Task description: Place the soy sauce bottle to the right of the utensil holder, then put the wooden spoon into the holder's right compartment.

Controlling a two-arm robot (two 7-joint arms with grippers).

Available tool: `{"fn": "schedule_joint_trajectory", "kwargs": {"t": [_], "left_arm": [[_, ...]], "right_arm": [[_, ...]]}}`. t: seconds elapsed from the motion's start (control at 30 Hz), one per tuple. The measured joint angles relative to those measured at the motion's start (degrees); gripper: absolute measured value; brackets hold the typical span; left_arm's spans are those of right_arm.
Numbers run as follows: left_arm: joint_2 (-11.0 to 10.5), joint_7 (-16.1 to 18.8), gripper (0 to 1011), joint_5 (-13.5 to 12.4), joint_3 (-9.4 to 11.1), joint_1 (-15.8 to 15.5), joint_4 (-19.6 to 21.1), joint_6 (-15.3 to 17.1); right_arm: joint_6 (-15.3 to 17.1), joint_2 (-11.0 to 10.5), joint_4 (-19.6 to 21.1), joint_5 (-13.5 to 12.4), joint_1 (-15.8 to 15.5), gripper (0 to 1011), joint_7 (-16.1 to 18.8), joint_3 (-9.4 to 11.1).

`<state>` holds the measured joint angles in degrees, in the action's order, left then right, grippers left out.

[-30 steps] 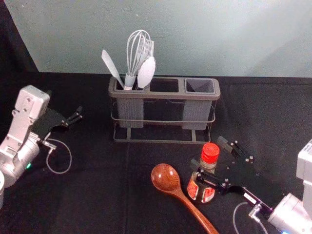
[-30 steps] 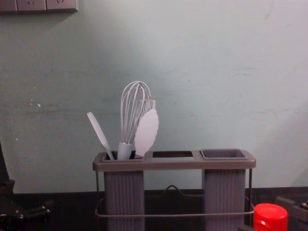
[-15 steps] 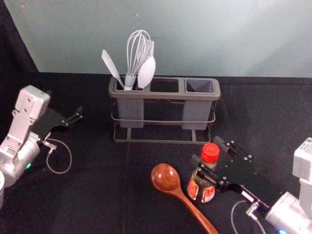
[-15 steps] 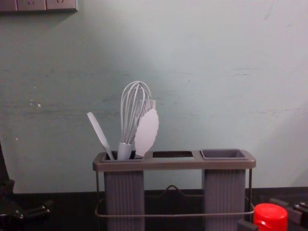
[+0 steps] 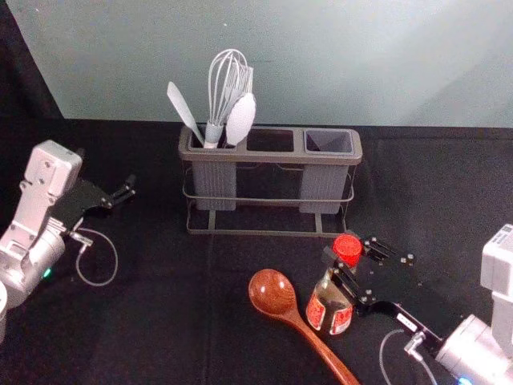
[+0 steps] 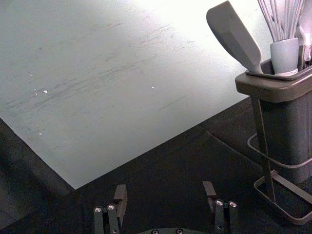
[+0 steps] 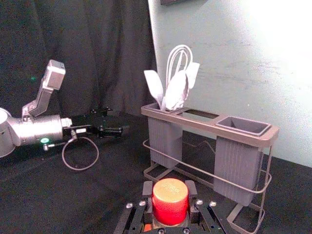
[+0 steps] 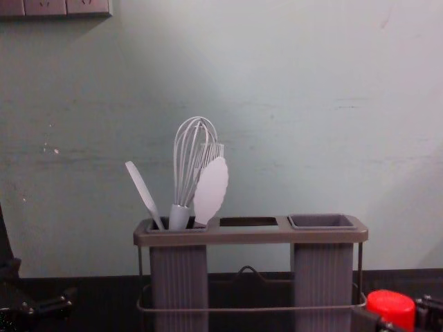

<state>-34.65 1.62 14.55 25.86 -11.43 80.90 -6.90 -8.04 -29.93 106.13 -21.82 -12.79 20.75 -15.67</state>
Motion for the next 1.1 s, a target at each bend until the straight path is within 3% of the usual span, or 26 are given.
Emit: {"fn": "schedule_joint_trajectory", "kwargs": {"t": [0.27,0.5,0.73,0.87,1.1], "left_arm": [[0.0,0.0,1011,0.0,0.0,0.0,0.0,0.0],[0.0,0.0,1011,0.0,0.0,0.0,0.0,0.0],[0.0,0.0,1011,0.0,0.0,0.0,0.0,0.0],[0.0,0.0,1011,0.0,0.0,0.0,0.0,0.0],[0.0,0.0,1011,0.0,0.0,0.0,0.0,0.0]], "right_arm": [[0.6,0.3,2.1,0.3,-1.0,395,0.3,1.7],[1.0,-0.6,4.9,0.6,-2.6,394,-0.2,6.1],[1.4,-1.1,5.3,0.7,-3.5,395,-0.5,9.8],[1.8,-1.1,4.3,1.1,-2.8,394,-0.7,11.3],[2.7,-0.6,2.0,1.4,0.0,395,-0.2,11.9]]}}
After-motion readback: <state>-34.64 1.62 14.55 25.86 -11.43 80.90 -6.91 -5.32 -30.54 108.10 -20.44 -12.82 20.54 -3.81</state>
